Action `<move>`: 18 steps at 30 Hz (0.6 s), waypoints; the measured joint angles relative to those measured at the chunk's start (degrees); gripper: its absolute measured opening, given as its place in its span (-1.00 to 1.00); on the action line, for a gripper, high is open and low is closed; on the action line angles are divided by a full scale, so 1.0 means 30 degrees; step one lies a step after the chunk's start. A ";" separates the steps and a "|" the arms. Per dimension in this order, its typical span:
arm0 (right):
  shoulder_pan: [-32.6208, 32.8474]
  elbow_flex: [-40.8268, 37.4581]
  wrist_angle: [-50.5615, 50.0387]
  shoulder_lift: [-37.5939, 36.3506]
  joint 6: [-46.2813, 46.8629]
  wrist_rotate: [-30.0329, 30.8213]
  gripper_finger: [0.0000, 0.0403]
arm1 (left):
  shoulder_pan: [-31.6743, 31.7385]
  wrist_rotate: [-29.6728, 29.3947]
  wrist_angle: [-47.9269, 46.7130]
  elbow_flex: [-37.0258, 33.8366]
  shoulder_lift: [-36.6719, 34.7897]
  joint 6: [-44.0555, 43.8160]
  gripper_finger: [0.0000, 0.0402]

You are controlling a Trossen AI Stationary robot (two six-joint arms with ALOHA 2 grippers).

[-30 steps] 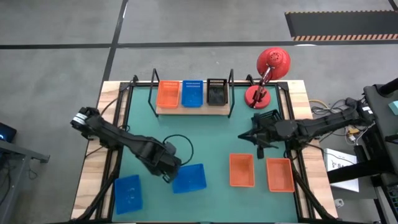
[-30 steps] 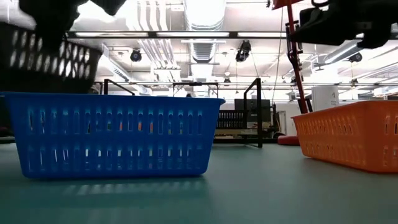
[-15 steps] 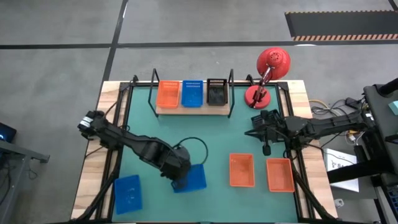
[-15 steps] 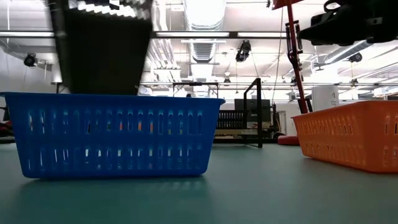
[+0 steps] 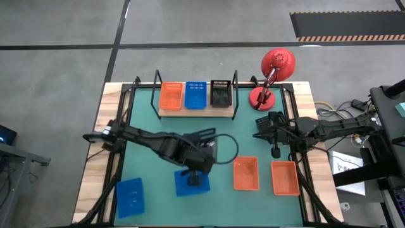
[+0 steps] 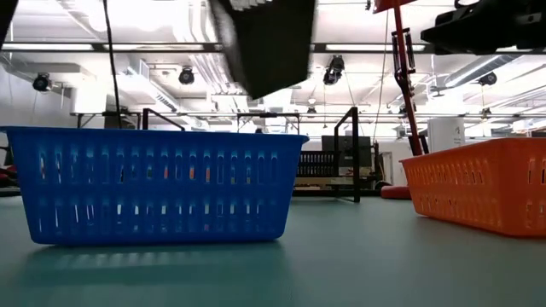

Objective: Stack baskets on shelf by color
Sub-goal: Stack the left black basket on top of the black basket on the shelf

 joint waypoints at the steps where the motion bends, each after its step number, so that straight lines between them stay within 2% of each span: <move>1: -0.0006 0.0000 0.0002 -0.0066 -0.0001 0.0000 -0.96 | 0.0180 -0.0320 0.0009 0.0341 0.0156 0.1037 -1.00; 5: -0.0006 -0.0007 -0.0027 -0.0468 0.0222 0.0000 -0.96 | 0.1099 -0.1457 0.0101 0.0776 0.0433 0.4558 -1.00; 11: -0.0006 -0.0007 -0.0642 -0.1028 0.0365 0.0135 -0.96 | 0.2893 -0.4214 0.0205 0.0561 0.0433 0.8348 -1.00; 18: -0.0006 -0.0015 -0.0927 -0.1100 0.0521 0.0211 -0.96 | 0.5778 -0.4576 0.0259 0.0095 0.0426 1.0390 -1.00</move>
